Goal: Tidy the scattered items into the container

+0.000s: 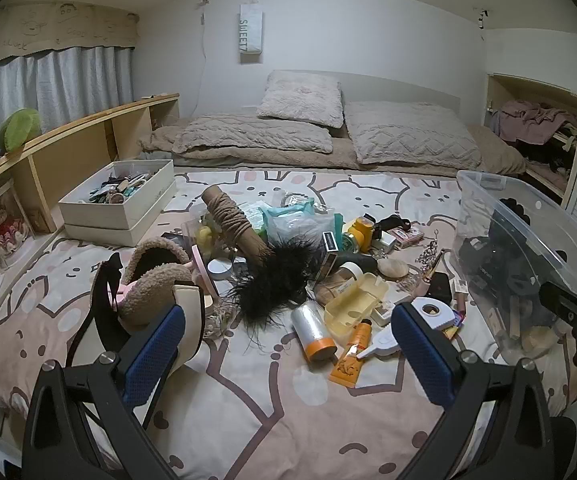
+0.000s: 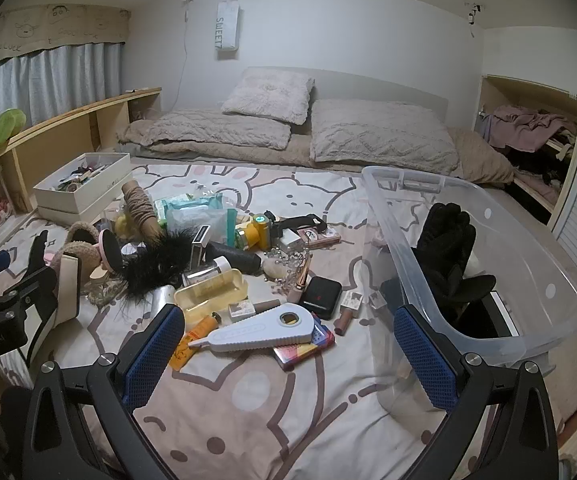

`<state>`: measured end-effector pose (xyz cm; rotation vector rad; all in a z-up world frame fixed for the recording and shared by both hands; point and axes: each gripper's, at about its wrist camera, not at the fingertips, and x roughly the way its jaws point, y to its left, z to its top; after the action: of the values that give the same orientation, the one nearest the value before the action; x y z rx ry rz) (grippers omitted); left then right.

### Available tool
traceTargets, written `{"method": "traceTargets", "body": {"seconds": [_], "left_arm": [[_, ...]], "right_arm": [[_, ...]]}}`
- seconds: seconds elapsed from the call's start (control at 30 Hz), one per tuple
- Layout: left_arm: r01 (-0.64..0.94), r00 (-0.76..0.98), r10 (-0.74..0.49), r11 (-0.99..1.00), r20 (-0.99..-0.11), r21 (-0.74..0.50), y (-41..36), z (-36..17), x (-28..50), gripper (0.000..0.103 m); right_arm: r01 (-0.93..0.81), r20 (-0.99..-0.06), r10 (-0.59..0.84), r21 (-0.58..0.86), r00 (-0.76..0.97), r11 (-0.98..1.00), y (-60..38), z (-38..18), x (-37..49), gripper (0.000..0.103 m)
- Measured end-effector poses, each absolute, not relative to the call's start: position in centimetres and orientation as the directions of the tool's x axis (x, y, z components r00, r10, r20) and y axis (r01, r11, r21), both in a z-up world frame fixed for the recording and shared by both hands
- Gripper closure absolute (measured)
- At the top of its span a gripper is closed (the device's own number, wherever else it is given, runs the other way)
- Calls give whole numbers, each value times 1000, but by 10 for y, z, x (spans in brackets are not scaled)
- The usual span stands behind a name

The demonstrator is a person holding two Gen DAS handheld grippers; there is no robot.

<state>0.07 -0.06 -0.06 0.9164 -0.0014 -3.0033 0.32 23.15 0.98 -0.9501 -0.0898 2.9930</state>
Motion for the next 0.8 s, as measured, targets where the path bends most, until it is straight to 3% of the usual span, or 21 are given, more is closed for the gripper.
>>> {"method": "traceTargets", "body": {"seconds": [0.8], "left_arm": [[0, -829, -2, -1000, -559, 3, -1, 1, 0, 0]], "right_arm": [[12, -582, 17, -47, -813, -999, 232, 8, 3, 0]]}}
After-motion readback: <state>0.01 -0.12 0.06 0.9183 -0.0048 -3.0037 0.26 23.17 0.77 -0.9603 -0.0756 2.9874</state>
